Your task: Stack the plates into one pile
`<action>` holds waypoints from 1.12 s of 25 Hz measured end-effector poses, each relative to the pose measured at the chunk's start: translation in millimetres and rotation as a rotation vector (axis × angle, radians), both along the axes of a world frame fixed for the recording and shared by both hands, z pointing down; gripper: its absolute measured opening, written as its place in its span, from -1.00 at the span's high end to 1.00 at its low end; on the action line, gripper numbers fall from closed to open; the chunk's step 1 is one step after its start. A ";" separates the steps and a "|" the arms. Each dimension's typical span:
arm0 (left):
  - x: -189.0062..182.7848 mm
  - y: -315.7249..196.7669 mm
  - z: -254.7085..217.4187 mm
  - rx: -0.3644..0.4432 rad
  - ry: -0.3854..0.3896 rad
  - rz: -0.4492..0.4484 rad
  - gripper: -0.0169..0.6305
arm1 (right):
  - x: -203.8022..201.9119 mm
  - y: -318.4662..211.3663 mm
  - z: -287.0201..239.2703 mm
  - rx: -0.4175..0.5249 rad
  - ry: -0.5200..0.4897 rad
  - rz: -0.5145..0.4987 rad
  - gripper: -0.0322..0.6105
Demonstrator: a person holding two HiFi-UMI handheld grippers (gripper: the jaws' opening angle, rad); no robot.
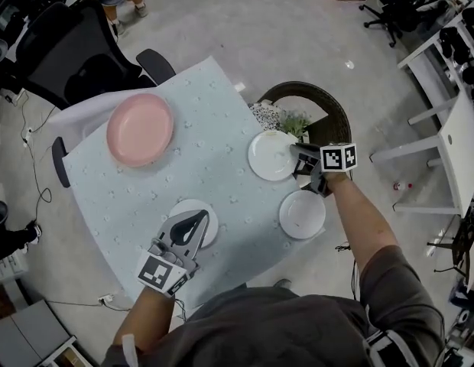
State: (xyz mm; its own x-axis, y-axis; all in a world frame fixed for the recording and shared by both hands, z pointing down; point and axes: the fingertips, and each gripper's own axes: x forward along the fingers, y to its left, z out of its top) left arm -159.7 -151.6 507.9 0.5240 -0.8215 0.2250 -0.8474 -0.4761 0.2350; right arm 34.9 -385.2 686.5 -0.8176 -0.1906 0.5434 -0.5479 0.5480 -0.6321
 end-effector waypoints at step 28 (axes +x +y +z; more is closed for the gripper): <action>-102.8 145.0 -49.9 0.106 -0.012 -0.311 0.93 | -219.7 226.6 -94.9 -0.057 -0.122 -0.466 0.88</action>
State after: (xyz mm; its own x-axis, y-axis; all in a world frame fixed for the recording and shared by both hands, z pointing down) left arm -262.5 -6.6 458.0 0.2417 -0.9610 0.1345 -0.9585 -0.2149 0.1871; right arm -184.8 -158.7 591.6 -0.8672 0.2384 0.4372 -0.1725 0.6798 -0.7129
